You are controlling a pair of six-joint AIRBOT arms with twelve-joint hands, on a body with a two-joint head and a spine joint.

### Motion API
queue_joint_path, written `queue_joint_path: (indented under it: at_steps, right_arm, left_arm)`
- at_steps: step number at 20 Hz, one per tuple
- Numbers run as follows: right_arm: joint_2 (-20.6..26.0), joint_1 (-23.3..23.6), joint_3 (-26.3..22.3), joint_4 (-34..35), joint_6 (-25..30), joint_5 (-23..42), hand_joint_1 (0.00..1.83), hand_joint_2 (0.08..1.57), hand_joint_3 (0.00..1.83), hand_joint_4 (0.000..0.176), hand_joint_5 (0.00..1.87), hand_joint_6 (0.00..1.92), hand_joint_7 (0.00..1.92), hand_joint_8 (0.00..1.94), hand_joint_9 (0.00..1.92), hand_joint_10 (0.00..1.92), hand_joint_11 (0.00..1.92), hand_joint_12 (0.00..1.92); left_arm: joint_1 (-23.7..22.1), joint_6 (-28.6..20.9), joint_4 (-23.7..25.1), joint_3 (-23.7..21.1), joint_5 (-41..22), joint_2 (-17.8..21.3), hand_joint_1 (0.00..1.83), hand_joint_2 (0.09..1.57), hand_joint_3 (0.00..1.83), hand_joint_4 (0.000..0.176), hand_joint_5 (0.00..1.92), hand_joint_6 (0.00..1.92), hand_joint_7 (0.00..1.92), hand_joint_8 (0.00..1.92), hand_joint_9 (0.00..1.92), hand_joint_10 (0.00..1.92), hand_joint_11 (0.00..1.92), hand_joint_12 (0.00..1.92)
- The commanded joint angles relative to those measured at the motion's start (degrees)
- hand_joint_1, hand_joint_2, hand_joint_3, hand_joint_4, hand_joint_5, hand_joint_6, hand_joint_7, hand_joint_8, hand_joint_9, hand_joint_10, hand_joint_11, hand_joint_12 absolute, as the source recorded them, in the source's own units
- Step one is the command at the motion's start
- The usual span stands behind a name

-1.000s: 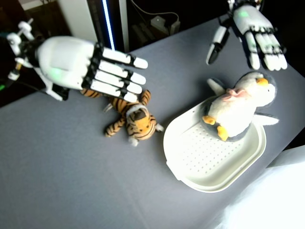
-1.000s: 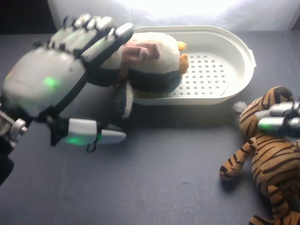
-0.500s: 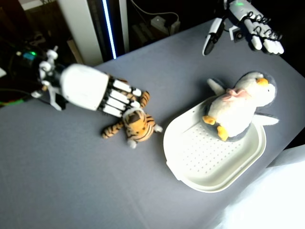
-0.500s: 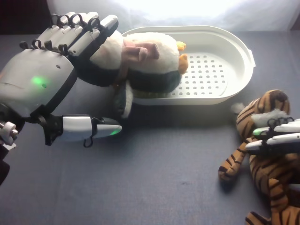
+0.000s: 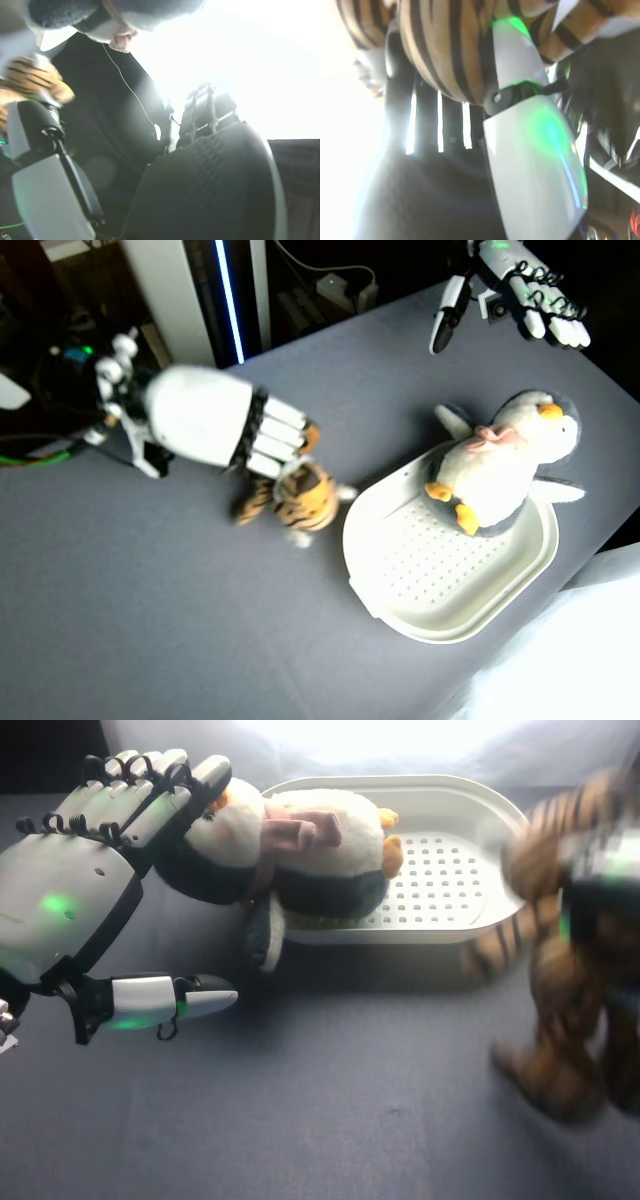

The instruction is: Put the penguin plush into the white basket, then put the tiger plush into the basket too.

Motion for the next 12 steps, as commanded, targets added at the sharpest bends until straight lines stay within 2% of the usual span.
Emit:
queue_joint_path:
  at_steps: [1,3,4,5,6,7,8,10,11,12]
  right_arm:
    - [-0.1,1.8,0.1,1.8,-0.8,9.3,1.30,1.36,0.00,0.000,0.38,1.90,0.52,1.73,0.54,1.86,0.68,1.92]
    - [-2.7,7.2,2.3,3.4,-4.5,6.6,1.26,1.35,0.00,0.000,0.51,1.82,0.56,1.70,0.58,1.77,0.65,1.87]
    - [-4.8,10.5,4.6,3.6,-4.6,3.6,1.25,1.36,0.00,0.000,0.55,1.76,0.54,1.74,0.59,1.85,0.68,1.91]
    - [-7.7,14.7,7.7,3.7,-4.5,-1.1,1.27,1.34,0.00,0.000,0.56,1.77,0.57,1.69,0.59,1.85,0.64,1.92]
    - [-9.0,16.2,9.1,3.8,-4.5,-3.2,1.17,1.33,0.00,0.000,0.70,1.47,0.51,1.78,0.52,1.91,0.61,1.92]
    - [-11.8,19.6,12.1,3.9,-4.5,-9.2,1.15,1.33,0.00,0.000,0.72,1.41,0.49,1.81,0.55,1.92,0.67,1.92]
    - [-13.0,20.9,13.8,3.9,-4.5,-12.1,1.28,1.32,0.01,0.000,0.71,1.37,0.48,1.78,0.54,1.82,0.66,1.92]
    - [-15.5,22.9,17.5,5.5,-4.5,-17.0,1.31,1.32,0.01,0.000,0.71,1.36,0.48,1.77,0.55,1.80,0.65,1.92]
    - [-15.5,23.0,18.0,6.4,-4.5,-17.5,0.65,1.24,0.00,0.006,0.35,0.52,0.27,0.63,0.24,0.69,0.13,1.21]
    - [-15.5,23.0,18.3,7.0,-4.0,-17.6,0.48,1.24,0.00,0.041,0.34,0.17,0.30,0.20,0.25,0.25,0.03,0.94]
  left_arm:
    - [-0.6,-0.1,1.3,-0.2,-7.2,0.2,0.88,0.76,0.00,0.140,0.00,0.00,0.00,0.00,0.00,0.00,0.00,0.00]
    - [-0.6,-0.2,1.3,-0.2,-7.3,0.2,0.88,0.75,0.00,0.124,0.00,0.00,0.00,0.00,0.00,0.00,0.00,0.00]
    - [-0.5,-0.2,1.3,-0.2,-7.2,0.2,0.91,0.74,0.00,0.128,0.00,0.00,0.00,0.00,0.00,0.00,0.00,0.00]
    - [-0.3,-0.3,1.3,-0.2,-7.3,0.2,0.94,0.73,0.00,0.138,0.00,0.00,0.00,0.00,0.00,0.00,0.00,0.00]
    - [-0.2,-0.4,1.3,-0.2,-7.3,0.2,0.97,0.73,0.00,0.153,0.00,0.00,0.00,0.00,0.00,0.00,0.00,0.00]
    - [0.0,-0.6,1.3,-0.2,-7.4,0.3,0.97,0.73,0.00,0.151,0.00,0.00,0.00,0.00,0.00,0.00,0.00,0.00]
    - [0.0,-0.7,1.2,-0.1,-7.4,0.4,0.98,0.72,0.00,0.146,0.00,0.00,0.00,0.00,0.00,0.00,0.00,0.00]
    - [0.0,-0.8,1.2,0.0,-7.6,0.4,0.98,0.72,0.00,0.144,0.00,0.00,0.00,0.00,0.00,0.00,0.00,0.00]
    - [0.0,-0.9,1.2,0.0,-7.7,0.4,0.94,0.71,0.00,0.139,0.00,0.00,0.00,0.00,0.00,0.00,0.00,0.00]
    - [0.0,-1.0,1.2,0.0,-7.9,0.4,0.93,0.71,0.00,0.138,0.00,0.00,0.00,0.00,0.00,0.00,0.00,0.00]
